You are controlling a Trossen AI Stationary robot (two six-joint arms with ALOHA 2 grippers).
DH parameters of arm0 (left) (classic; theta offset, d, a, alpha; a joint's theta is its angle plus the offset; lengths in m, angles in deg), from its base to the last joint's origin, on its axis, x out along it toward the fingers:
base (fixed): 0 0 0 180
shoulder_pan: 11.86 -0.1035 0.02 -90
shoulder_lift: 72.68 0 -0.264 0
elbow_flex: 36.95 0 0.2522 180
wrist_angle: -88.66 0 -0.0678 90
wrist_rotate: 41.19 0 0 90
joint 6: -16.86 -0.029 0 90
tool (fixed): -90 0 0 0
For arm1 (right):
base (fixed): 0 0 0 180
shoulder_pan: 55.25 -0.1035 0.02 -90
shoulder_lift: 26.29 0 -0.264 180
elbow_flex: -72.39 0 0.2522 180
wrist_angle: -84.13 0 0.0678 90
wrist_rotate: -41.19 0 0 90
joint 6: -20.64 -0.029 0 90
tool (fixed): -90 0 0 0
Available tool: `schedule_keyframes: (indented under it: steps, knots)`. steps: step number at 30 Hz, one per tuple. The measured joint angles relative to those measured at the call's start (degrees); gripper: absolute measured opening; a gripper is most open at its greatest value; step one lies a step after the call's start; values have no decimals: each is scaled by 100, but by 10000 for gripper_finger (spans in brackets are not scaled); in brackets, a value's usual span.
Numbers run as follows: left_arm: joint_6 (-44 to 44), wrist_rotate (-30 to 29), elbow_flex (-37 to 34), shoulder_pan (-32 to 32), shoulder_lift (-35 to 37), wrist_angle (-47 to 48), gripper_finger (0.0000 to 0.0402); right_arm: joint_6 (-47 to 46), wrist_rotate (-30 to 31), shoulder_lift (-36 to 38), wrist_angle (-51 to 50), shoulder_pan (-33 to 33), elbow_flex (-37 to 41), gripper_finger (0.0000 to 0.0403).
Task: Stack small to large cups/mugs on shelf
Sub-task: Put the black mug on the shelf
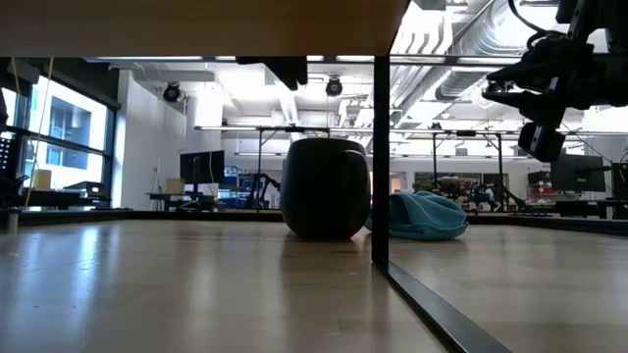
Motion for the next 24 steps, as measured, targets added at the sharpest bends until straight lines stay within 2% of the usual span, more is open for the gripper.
schedule_keyframes:
  steps: [6, 14, 24]
  knots:
    - [-373, 230, 0, -4, 3, -33, 101, 15, 33, 0, 0, 0, 0, 81]
    - [-44, 617, -13, -274, -314, 10, 101, -1, 33, -4, 0, -2, 0, 81]
    - [211, 748, 1, -380, -554, -137, 101, -30, -7, -20, 55, -3, 0, 81]
